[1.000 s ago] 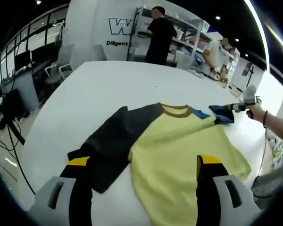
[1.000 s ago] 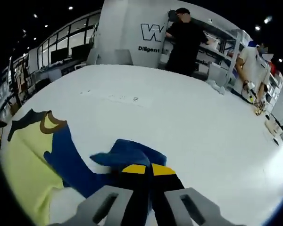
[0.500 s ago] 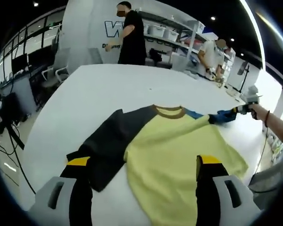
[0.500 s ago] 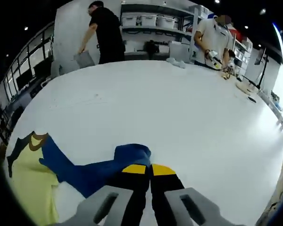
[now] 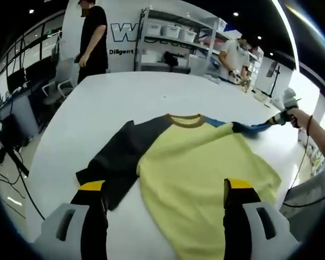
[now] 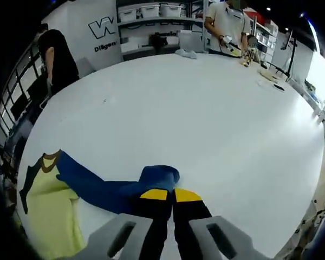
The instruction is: Fold the garment on the visible template until the final outline fits inside the template.
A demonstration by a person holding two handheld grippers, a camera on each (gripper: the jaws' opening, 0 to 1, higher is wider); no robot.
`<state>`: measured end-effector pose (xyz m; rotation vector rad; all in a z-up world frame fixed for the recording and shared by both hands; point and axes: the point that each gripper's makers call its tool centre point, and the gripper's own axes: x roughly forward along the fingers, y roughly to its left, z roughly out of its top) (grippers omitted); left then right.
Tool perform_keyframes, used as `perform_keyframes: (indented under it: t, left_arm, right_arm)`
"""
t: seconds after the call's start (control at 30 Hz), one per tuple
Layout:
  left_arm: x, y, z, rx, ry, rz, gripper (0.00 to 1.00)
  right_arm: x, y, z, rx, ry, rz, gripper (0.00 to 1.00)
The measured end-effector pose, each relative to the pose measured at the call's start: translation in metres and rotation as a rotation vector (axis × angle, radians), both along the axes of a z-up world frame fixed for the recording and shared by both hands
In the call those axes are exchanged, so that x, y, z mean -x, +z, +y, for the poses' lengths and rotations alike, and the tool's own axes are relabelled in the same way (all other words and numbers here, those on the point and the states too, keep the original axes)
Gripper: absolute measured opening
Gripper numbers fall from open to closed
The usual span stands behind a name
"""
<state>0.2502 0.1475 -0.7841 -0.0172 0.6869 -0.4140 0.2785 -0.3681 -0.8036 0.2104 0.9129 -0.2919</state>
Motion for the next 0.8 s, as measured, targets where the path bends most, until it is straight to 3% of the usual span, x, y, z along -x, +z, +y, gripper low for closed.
perform_keyframes:
  t: [0.27,0.53,0.8]
  left_arm:
    - [0.004,0.000,-0.001,-0.010,-0.015,0.003,0.85]
    - [0.007,-0.004,0.001,-0.027,-0.024,0.013,0.84]
    - [0.010,-0.005,0.001,-0.044,-0.047,0.009,0.84]
  right_arm:
    - [-0.025,0.003,-0.012,-0.063,-0.065,-0.007,0.00]
    - [-0.054,-0.017,-0.026,-0.139,-0.075,0.057,0.00]
    - [-0.076,-0.017,-0.026,-0.225,-0.087,0.066,0.00]
